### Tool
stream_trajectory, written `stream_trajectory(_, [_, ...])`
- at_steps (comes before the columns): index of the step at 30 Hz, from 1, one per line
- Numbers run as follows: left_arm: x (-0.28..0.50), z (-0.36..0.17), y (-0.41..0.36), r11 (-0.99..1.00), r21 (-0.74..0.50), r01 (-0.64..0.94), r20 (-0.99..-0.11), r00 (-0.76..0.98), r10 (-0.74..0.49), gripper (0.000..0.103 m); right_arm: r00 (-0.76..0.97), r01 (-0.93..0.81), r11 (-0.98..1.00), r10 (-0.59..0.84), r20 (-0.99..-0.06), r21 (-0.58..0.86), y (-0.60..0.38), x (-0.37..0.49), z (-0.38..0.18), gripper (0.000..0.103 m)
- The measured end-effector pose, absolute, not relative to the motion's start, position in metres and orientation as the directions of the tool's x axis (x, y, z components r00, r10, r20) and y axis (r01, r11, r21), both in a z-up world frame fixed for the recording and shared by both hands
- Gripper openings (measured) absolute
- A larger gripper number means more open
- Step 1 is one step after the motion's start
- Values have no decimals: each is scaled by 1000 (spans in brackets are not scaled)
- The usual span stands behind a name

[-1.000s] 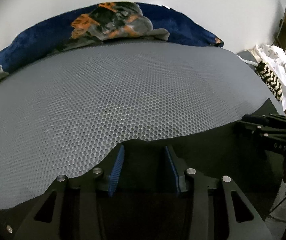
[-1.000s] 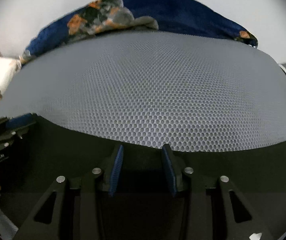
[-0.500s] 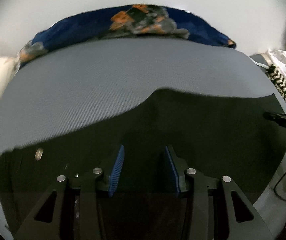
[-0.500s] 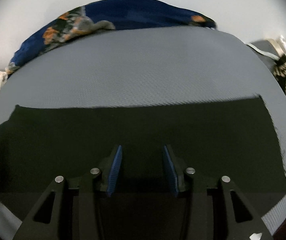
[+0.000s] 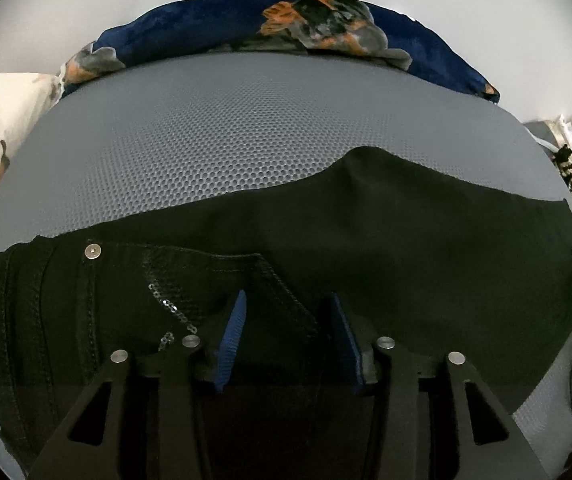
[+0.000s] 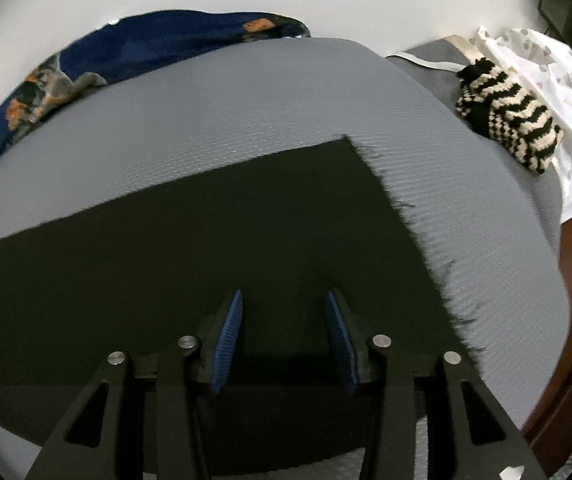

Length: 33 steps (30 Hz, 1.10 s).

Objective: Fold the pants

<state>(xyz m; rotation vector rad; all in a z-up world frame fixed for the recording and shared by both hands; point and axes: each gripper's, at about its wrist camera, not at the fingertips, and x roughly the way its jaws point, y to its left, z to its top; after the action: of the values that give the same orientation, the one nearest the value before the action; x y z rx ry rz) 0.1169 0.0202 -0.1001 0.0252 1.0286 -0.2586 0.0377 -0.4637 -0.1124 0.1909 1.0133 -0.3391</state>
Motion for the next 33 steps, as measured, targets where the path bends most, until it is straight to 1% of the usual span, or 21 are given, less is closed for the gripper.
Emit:
stream_trajectory(2, [116, -97, 18, 972, -103, 211, -854, 482, -195, 50, 487, 345, 937, -138, -862, 45, -474, 36, -109, 40])
stream_trajectory(4, [112, -94, 15, 972, -110, 210, -857, 475, -199, 50, 510, 343, 934, -96, -855, 100, -485, 29, -101, 42])
stream_trajectory(7, [103, -89, 4, 963, -121, 239, -858, 462, -223, 50, 538, 347, 922, -43, -842, 175, -505, 21, -93, 43])
stream_trajectory(8, [98, -88, -1, 959, -123, 255, -857, 459, -232, 50, 535, 354, 913, -22, -845, 201, -516, 19, -91, 46])
stream_trajectory(13, [87, -84, -20, 940, -145, 308, -857, 436, -276, 50, 510, 387, 863, 93, -855, 324, -564, 15, -98, 47])
stream_trajectory(21, [85, -88, -38, 936, -164, 313, -867, 407, -288, 50, 560, 417, 741, 247, -791, 527, -618, 5, -114, 48])
stream_trajectory(27, [84, -97, -49, 938, -156, 310, -885, 378, -272, 50, 593, 397, 684, 317, -740, 612, -634, 1, -128, 48])
stream_trajectory(32, [84, -99, -51, 941, -150, 302, -889, 376, -262, 50, 581, 312, 693, 403, -708, 650, -628, 6, -132, 48])
stream_trajectory(33, [83, -100, -52, 942, -149, 300, -889, 376, -261, 51, 575, 298, 695, 417, -704, 655, -626, 7, -133, 42])
